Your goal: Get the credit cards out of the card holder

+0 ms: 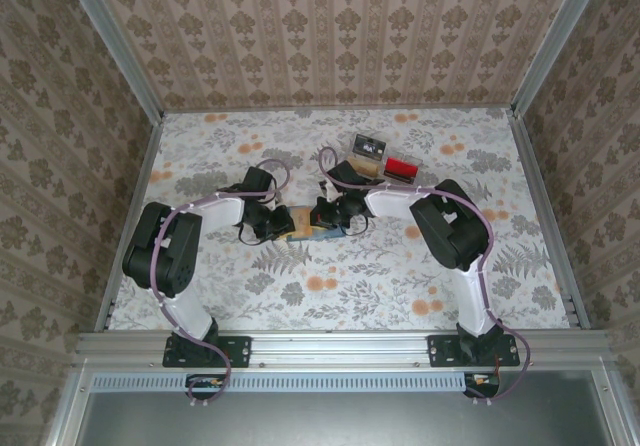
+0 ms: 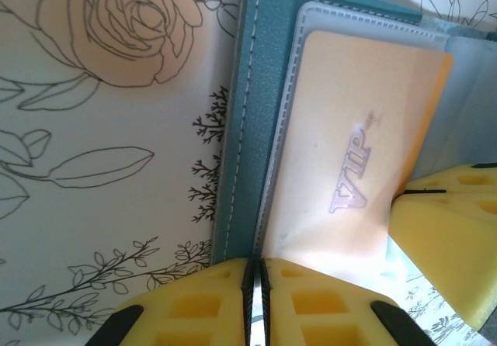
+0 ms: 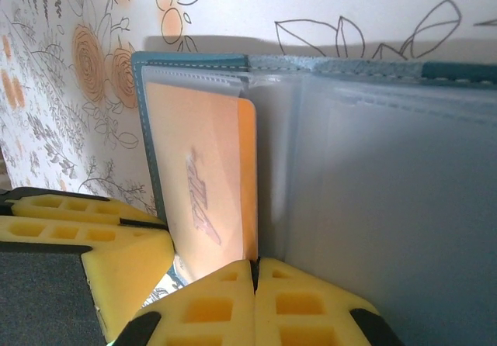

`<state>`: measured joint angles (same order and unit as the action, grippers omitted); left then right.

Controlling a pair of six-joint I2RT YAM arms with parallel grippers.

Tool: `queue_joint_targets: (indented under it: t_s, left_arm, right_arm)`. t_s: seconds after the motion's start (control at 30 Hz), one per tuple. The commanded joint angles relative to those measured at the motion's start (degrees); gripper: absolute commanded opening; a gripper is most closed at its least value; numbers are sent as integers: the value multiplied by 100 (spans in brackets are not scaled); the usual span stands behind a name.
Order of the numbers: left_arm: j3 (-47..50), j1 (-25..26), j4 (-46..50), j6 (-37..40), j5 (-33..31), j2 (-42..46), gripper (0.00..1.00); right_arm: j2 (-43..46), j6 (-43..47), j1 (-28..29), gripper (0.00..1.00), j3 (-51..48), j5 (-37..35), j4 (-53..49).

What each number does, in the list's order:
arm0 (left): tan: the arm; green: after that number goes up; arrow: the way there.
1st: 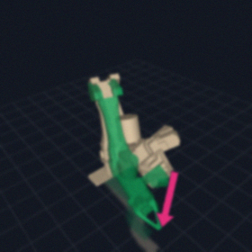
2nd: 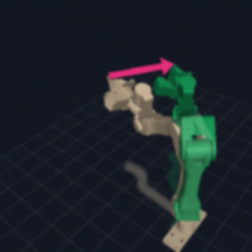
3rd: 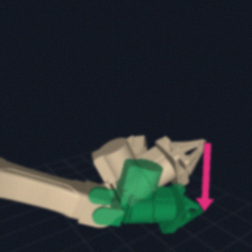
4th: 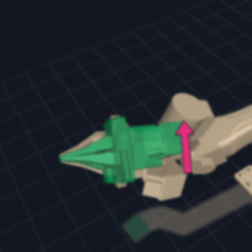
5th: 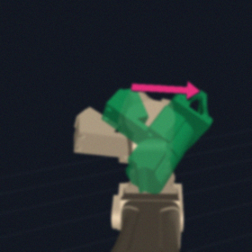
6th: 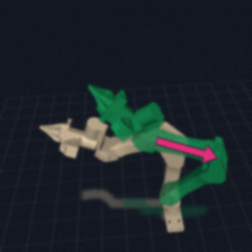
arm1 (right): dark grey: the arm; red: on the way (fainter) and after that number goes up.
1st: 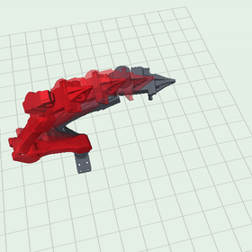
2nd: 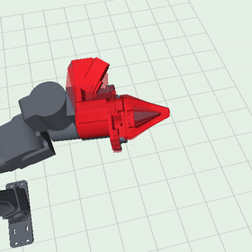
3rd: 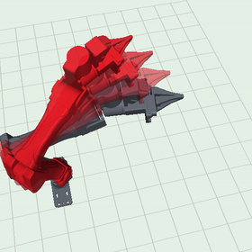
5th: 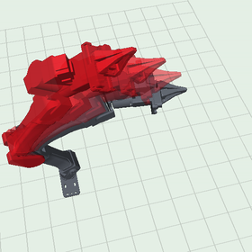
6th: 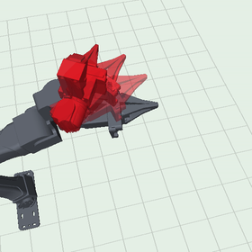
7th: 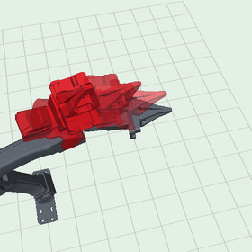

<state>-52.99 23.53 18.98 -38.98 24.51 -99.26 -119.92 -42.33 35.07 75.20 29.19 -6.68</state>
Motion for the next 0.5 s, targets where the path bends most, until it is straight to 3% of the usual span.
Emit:
queue_joint_targets:
  t_s: [0.0,0.27,0.47]
  left_arm:
    - [86,-13,68,83,64,55,17]
    - [54,-50,-251,113,132,758,23]
    - [-139,-24,-275,17,256,326,20]
  right_arm:
    - [282,70,5,1,-219,98,85]
    - [641,250,-64,0,-453,-1,-170]
    - [554,234,-78,0,-327,-268,-474]
